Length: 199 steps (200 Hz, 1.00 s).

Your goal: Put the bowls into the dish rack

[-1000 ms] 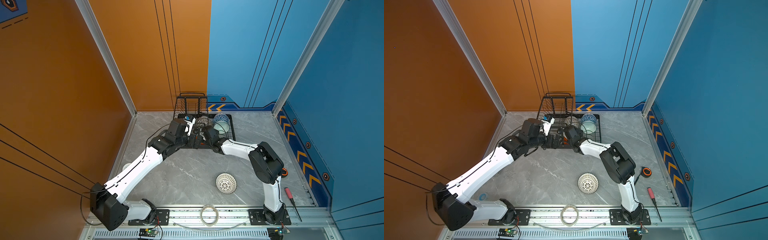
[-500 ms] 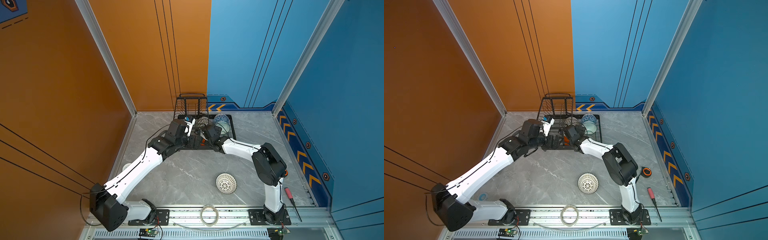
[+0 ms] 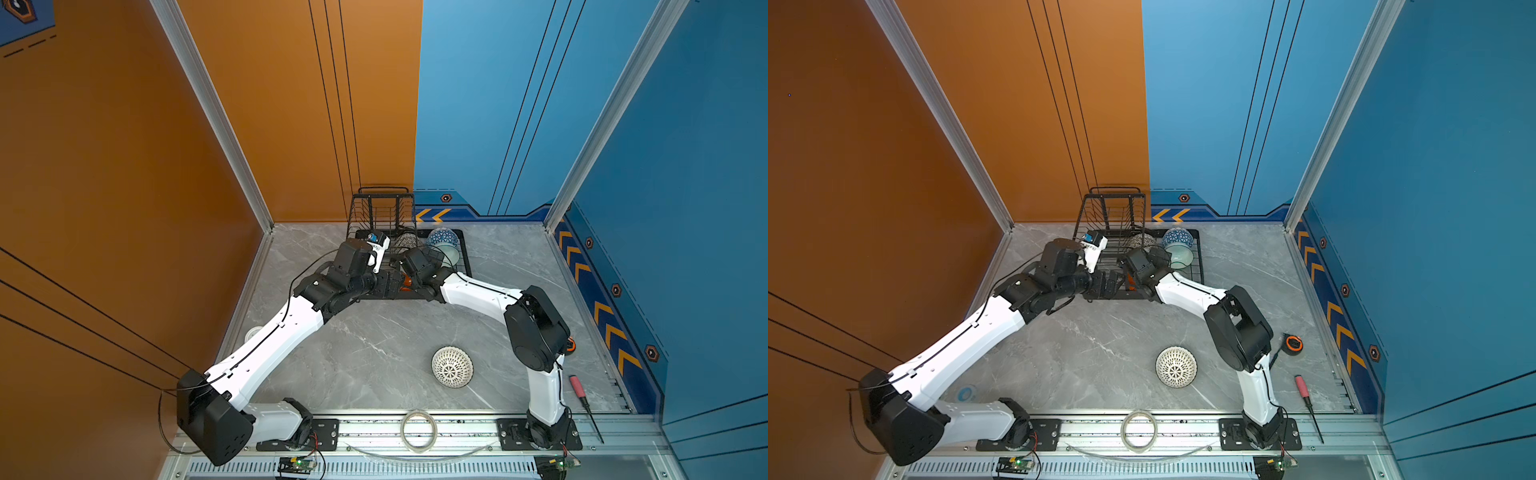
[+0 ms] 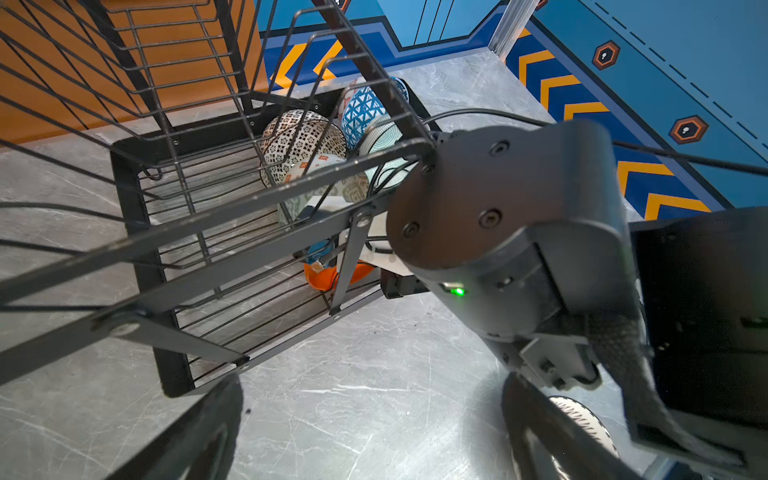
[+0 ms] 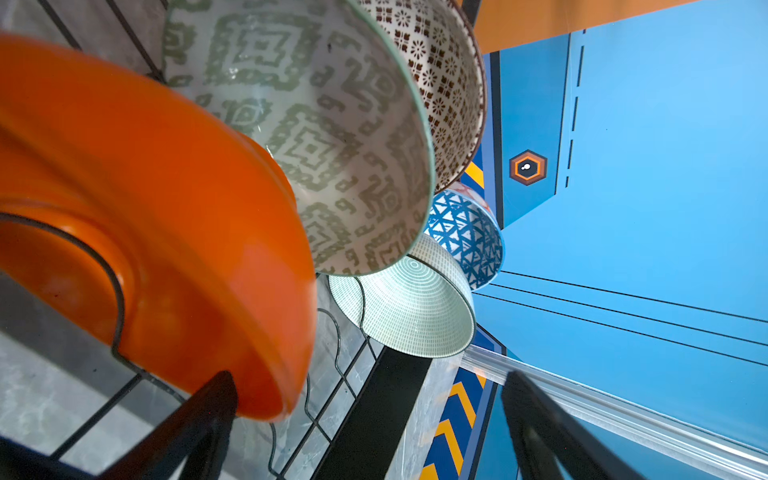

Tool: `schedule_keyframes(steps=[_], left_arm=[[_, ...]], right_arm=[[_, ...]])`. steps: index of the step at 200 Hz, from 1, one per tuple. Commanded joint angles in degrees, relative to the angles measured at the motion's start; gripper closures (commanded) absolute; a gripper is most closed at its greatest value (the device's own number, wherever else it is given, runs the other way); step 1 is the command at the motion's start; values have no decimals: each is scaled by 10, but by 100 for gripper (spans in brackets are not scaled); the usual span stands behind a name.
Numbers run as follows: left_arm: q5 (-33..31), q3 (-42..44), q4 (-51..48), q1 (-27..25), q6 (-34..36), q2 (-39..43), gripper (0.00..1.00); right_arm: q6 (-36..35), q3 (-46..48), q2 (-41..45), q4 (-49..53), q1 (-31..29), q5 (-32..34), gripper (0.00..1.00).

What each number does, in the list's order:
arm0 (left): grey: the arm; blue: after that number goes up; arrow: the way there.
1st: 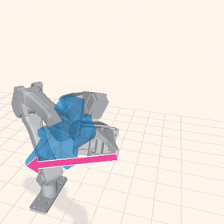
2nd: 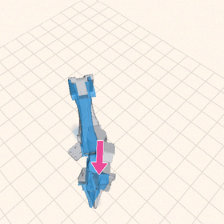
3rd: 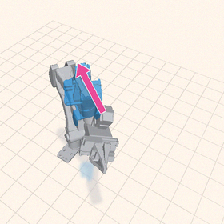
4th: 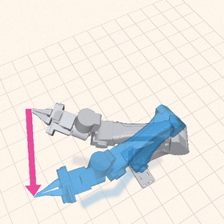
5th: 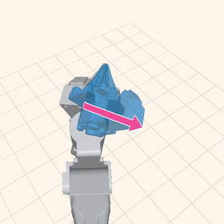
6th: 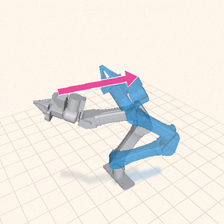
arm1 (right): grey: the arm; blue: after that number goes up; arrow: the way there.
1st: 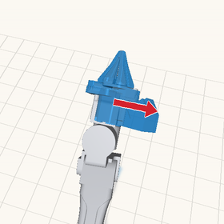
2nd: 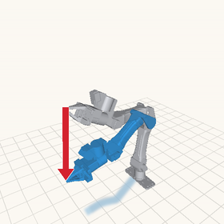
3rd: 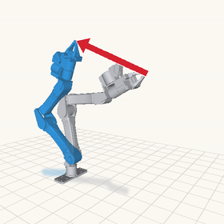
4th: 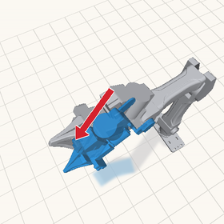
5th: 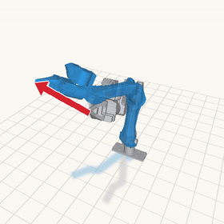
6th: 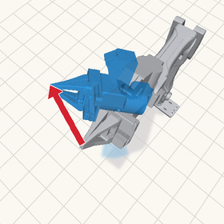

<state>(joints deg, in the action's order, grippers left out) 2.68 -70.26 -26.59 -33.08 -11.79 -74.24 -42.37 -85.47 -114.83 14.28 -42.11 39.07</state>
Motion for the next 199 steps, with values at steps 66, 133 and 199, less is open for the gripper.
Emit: schedule_keyframes(steps=[66, 133, 199], left_arm=[[-1, 10, -7, -5, 0, 12, 2], [1, 5, -6, -4, 1, 8, 2], [2, 3, -6, -5, 2, 6, 2]], right_arm=[[-28, 36, -8, -37, 3, 21, 2], [-29, 48, 3, -47, 2, 17, 2], [-20, 40, 35, -24, 2, -15, 0]])
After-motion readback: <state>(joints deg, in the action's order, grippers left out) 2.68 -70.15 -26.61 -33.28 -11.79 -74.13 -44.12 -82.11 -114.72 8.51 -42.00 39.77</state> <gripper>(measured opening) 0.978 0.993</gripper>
